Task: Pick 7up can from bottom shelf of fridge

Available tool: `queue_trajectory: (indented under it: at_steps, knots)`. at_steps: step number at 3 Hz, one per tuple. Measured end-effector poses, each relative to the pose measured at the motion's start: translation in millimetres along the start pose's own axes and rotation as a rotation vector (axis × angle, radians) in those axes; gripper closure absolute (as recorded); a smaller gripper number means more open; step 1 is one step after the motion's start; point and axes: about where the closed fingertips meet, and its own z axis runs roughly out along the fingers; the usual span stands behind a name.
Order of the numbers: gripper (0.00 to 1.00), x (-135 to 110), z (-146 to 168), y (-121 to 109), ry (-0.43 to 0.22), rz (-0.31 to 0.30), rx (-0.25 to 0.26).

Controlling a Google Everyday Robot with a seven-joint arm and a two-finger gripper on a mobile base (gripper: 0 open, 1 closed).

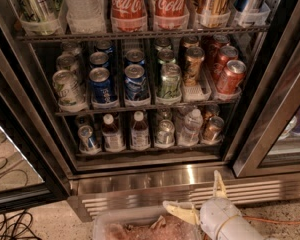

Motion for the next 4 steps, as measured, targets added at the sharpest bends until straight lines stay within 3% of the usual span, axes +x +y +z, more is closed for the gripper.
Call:
queue_trajectory:
  at_steps: [1,2,3,4]
  knots:
    - [0.0,-4.7,13.7,-26.7,0.008,-0.099,-0.095]
    - [0.0,-2.1,13.5,-27.8,0.011,-0.097,-0.096]
    - [0.0,1.1,21.9,-26.2,0.005,-0.092,-0.139]
    - [0.0,2.6,39.2,-25.1,-0.011,-0.085,-0.235]
